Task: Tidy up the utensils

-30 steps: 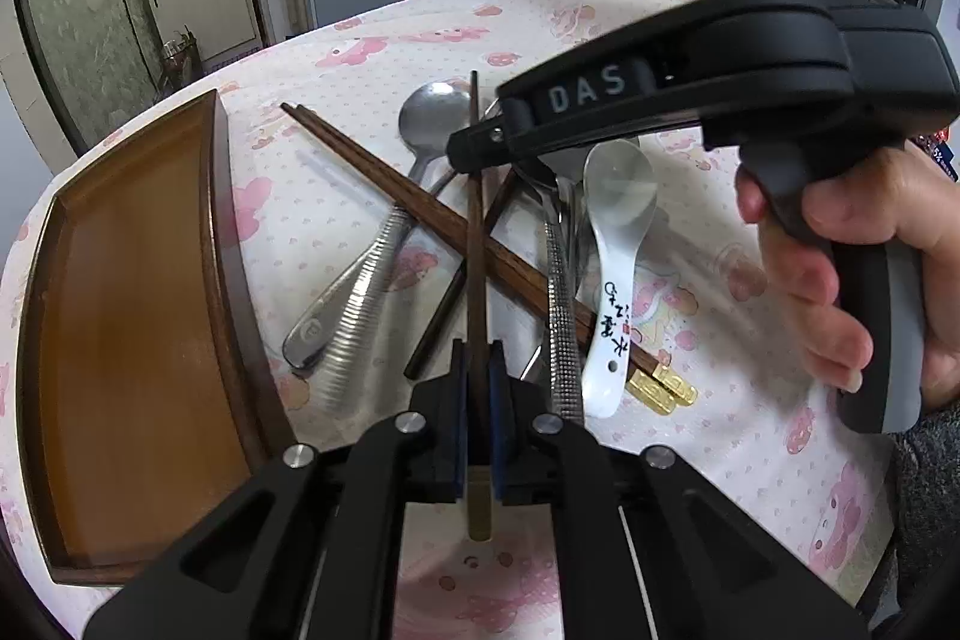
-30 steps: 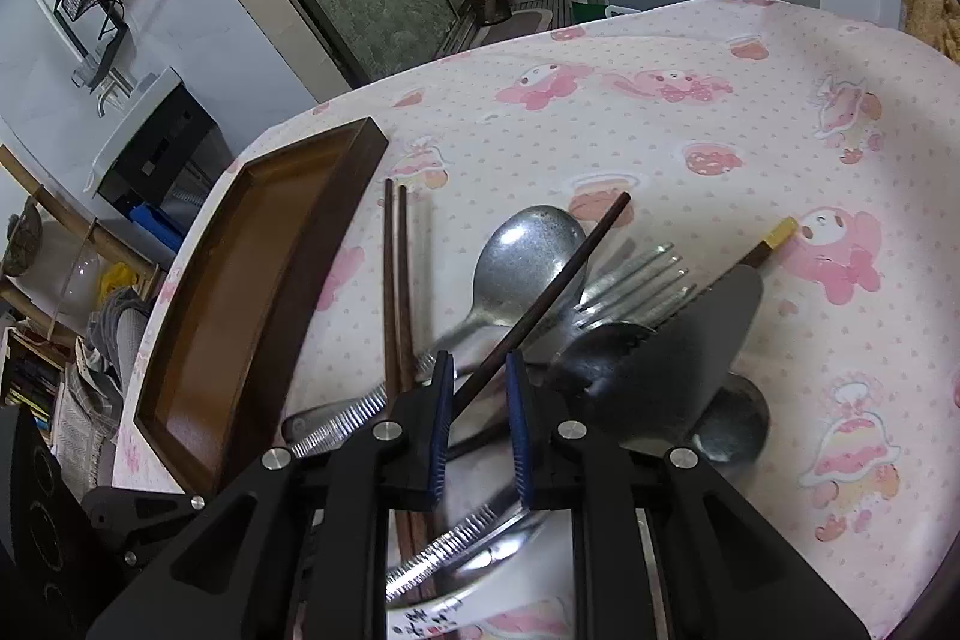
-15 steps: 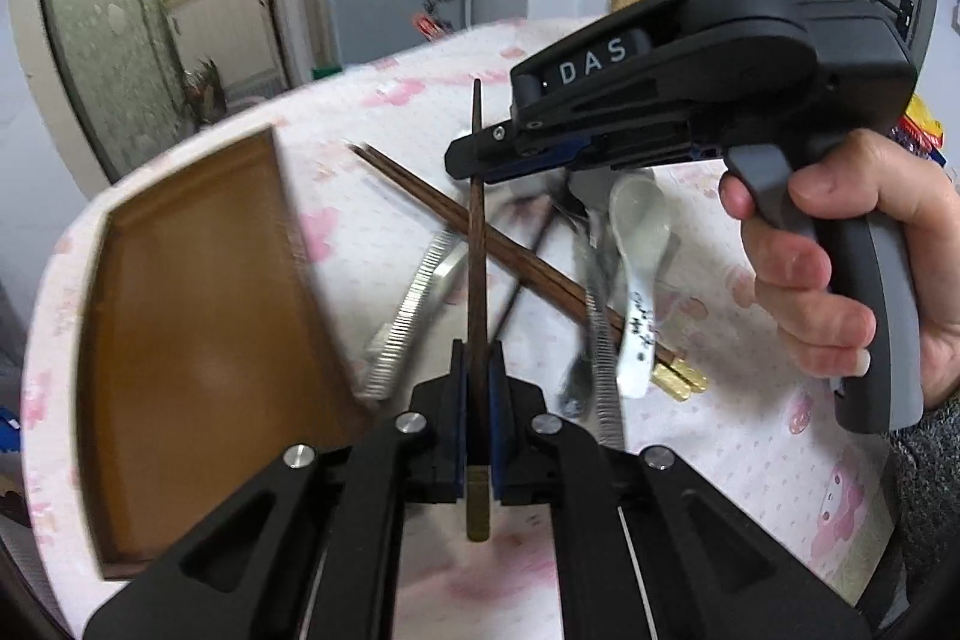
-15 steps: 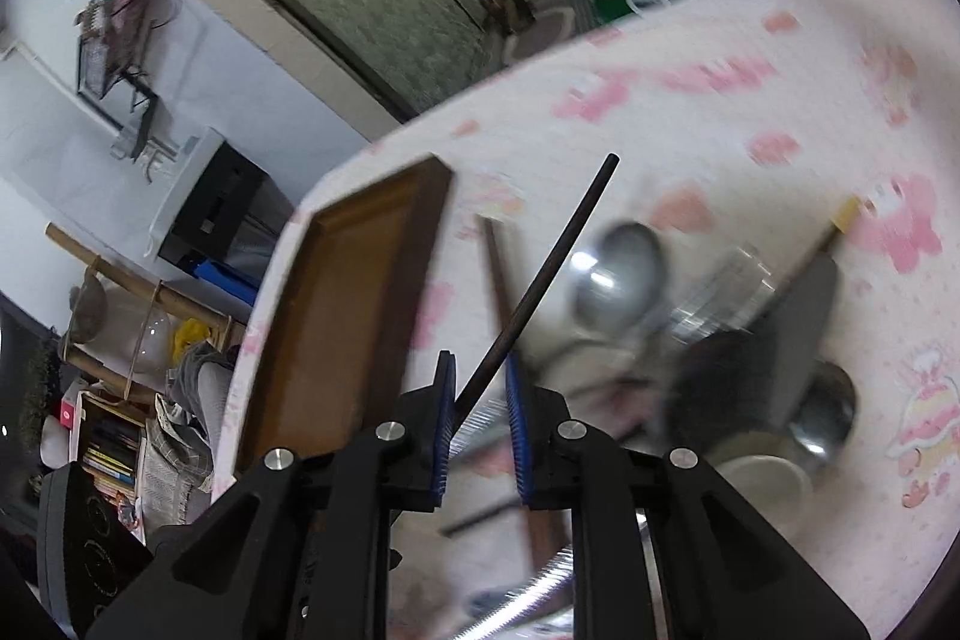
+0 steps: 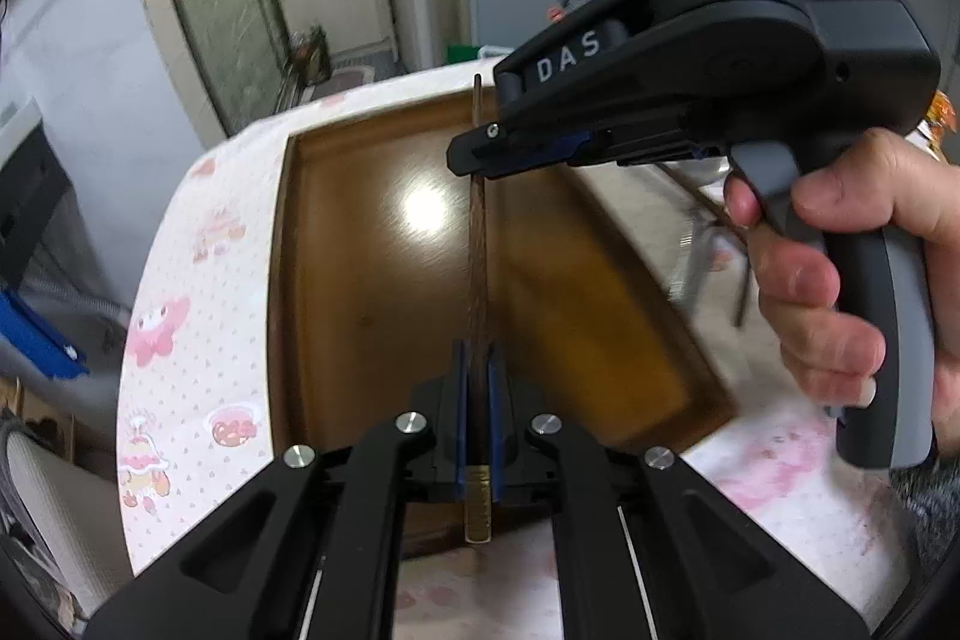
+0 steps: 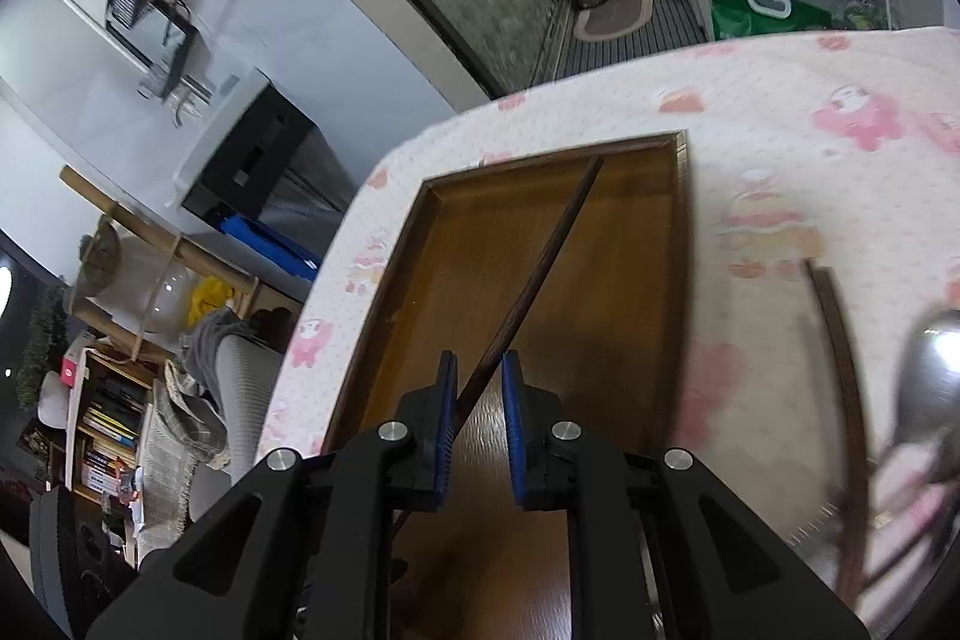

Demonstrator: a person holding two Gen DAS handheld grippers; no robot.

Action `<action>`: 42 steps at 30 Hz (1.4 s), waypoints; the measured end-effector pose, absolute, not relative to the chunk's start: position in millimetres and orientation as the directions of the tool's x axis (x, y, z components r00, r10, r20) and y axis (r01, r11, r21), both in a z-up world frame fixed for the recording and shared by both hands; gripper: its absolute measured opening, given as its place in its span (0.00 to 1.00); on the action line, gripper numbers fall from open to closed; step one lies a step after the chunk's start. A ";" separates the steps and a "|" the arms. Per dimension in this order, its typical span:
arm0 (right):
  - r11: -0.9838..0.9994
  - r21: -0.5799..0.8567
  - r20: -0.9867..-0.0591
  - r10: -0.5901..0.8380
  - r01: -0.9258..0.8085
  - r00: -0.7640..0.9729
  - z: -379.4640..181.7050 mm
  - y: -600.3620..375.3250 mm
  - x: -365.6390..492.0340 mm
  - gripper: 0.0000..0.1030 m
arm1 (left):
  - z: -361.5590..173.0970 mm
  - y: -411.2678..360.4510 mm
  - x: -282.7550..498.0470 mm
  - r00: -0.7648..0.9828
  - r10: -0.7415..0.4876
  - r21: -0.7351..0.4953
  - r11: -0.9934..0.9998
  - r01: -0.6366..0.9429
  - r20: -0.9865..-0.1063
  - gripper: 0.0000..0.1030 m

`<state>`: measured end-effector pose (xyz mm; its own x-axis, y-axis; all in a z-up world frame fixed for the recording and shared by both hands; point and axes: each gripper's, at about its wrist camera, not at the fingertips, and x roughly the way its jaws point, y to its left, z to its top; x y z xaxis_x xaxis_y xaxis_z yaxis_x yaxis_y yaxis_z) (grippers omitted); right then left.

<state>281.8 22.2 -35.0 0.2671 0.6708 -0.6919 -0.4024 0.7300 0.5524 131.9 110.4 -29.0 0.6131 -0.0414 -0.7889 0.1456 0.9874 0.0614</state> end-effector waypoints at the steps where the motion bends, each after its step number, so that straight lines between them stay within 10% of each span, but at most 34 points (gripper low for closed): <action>1: 0.736 0.540 -0.700 0.662 -0.409 0.267 -38.3 28.4 283.5 0.14 | -31.6 113.3 133.9 0.609 -0.034 0.062 0.989 0.136 -0.793 0.06; 14: 0.767 0.455 -0.716 0.617 -0.452 0.326 -23.4 -6.6 261.0 0.51 | -45.5 118.5 139.2 0.615 -0.026 0.050 0.993 0.105 -0.788 0.07; 16: 0.780 0.435 -0.711 0.604 -0.449 0.361 -13.9 -41.9 249.3 0.55 | -46.4 120.7 141.7 0.624 -0.013 0.060 0.994 0.095 -0.782 0.12; 18: 0.810 0.402 -0.711 0.570 -0.427 0.411 -5.8 -80.8 236.9 0.58 | -43.8 119.9 135.4 0.647 0.008 0.082 0.993 0.083 -0.762 0.48; 24: 0.893 0.295 -0.728 0.441 -0.340 0.525 -3.9 -181.9 201.8 0.58 | -20.9 107.5 106.1 0.703 -0.005 0.092 0.991 0.100 -0.712 0.69; 34: 0.879 0.402 -0.753 0.477 -0.258 0.453 -55.1 -236.1 196.8 0.47 | -14.2 4.2 78.4 0.626 -0.354 -0.081 0.903 0.421 -0.695 0.72; 42: 0.870 0.425 -0.736 0.493 -0.251 0.464 -60.9 -233.8 207.5 0.27 | -40.7 -47.9 85.2 0.591 -0.349 -0.019 0.871 0.491 -0.727 0.72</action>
